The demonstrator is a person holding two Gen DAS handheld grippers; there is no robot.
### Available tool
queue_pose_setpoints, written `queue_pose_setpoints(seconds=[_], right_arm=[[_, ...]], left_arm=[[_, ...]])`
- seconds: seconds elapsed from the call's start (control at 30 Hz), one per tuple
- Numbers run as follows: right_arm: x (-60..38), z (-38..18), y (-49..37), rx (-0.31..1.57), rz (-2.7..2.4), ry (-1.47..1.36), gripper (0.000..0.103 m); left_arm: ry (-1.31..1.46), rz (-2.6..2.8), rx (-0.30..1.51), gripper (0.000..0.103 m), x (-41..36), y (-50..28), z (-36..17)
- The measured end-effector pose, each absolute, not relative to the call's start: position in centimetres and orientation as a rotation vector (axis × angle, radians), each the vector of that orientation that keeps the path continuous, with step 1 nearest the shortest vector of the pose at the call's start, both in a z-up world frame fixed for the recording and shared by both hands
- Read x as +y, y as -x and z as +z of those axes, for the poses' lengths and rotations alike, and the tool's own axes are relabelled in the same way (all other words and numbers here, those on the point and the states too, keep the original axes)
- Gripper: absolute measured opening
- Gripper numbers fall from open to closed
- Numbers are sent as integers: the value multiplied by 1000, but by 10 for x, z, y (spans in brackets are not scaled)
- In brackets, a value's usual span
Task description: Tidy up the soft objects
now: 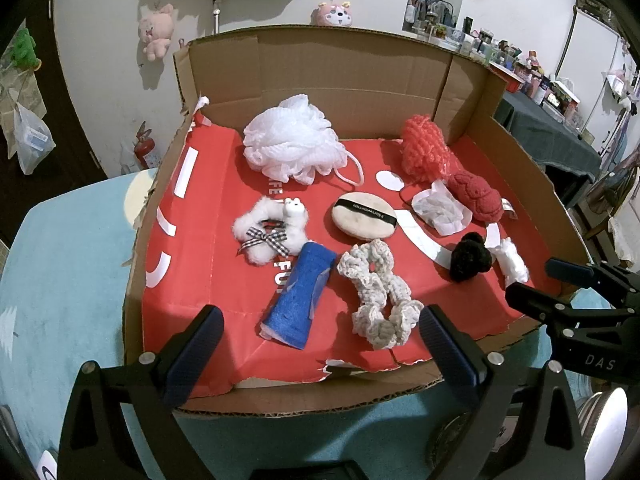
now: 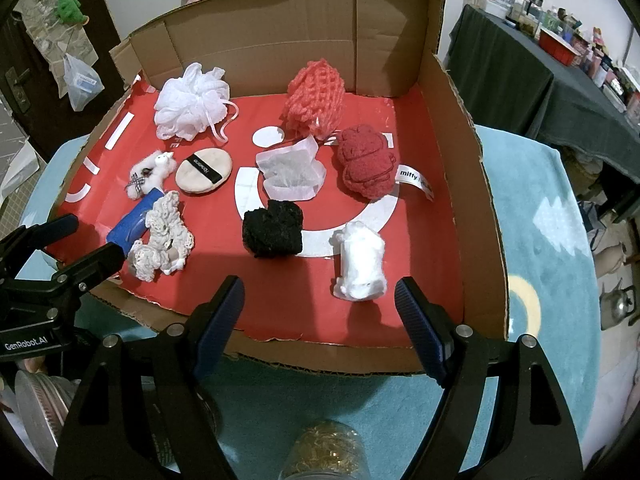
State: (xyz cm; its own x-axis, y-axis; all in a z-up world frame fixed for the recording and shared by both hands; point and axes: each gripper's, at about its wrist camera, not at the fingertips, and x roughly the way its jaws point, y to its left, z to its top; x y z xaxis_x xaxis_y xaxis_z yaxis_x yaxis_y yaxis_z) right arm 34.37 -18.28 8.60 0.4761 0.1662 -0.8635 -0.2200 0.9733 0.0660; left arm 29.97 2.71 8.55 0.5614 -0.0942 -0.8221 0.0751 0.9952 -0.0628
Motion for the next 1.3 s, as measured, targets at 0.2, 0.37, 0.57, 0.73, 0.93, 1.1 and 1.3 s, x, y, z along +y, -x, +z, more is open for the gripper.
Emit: queue_pose_setpoints(seconds=[0.2,0.37,0.57,0.73,0.93,1.1,1.3], right_arm=[[-182,86,-344,1046,235,61,77],[-182,86,-344,1046,235,61,77],[-182,87,-342,1038,238,61,77],[-187,94,-340,1015,230,50,77],[-202,135,-322,924,224,17,77],[-210,174,-276,818,242,4,77],[-211,191,-203,706,279,29,88]], left_arm=[[21,-100,969,100,27,-300,85],[21,-99,968,100,27,-299,86],[0,-82,954,100,28,-297,90],[-11,-54,869,100,37,-284,115],[2,-68,743,101,40,-235,160],[-20,-105,647,103,26,-179,180],[11,-141,600,103,13,-121,174]])
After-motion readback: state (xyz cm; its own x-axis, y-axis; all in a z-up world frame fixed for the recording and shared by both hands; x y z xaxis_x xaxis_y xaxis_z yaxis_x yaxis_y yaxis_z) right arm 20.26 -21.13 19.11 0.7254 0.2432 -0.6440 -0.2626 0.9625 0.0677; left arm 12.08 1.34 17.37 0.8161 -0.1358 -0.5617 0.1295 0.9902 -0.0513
